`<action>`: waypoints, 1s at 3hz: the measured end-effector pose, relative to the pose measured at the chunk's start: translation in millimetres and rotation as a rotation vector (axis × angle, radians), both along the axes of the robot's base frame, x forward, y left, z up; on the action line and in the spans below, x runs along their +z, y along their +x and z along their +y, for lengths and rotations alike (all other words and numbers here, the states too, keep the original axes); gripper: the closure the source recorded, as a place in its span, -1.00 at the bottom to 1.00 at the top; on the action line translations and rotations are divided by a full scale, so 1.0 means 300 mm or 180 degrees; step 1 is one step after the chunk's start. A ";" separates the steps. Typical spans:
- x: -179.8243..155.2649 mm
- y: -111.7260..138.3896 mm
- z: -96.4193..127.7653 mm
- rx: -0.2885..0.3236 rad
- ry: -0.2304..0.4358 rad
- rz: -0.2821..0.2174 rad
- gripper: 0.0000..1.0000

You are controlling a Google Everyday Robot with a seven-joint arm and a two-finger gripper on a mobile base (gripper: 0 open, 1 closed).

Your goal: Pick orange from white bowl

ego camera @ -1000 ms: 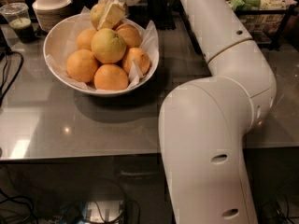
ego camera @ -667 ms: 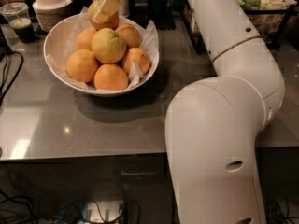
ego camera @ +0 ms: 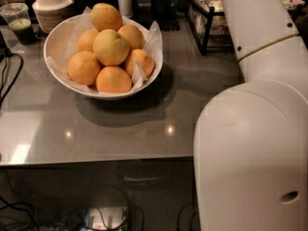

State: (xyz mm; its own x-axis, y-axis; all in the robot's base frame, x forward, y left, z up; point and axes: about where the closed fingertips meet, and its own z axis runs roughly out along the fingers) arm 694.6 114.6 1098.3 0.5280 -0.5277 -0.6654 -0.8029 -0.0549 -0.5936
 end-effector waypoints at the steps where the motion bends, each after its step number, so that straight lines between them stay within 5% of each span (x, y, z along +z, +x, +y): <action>1: 0.018 -0.018 0.002 0.0003 -0.0119 -0.0027 1.00; 2: -0.027 -0.004 0.012 -0.0044 -0.0356 0.0096 1.00; 3: -0.094 0.019 0.002 -0.0113 -0.0536 0.0283 0.63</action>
Offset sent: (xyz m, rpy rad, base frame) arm 0.0192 -0.0031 -0.0039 -0.2158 0.0812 -0.0375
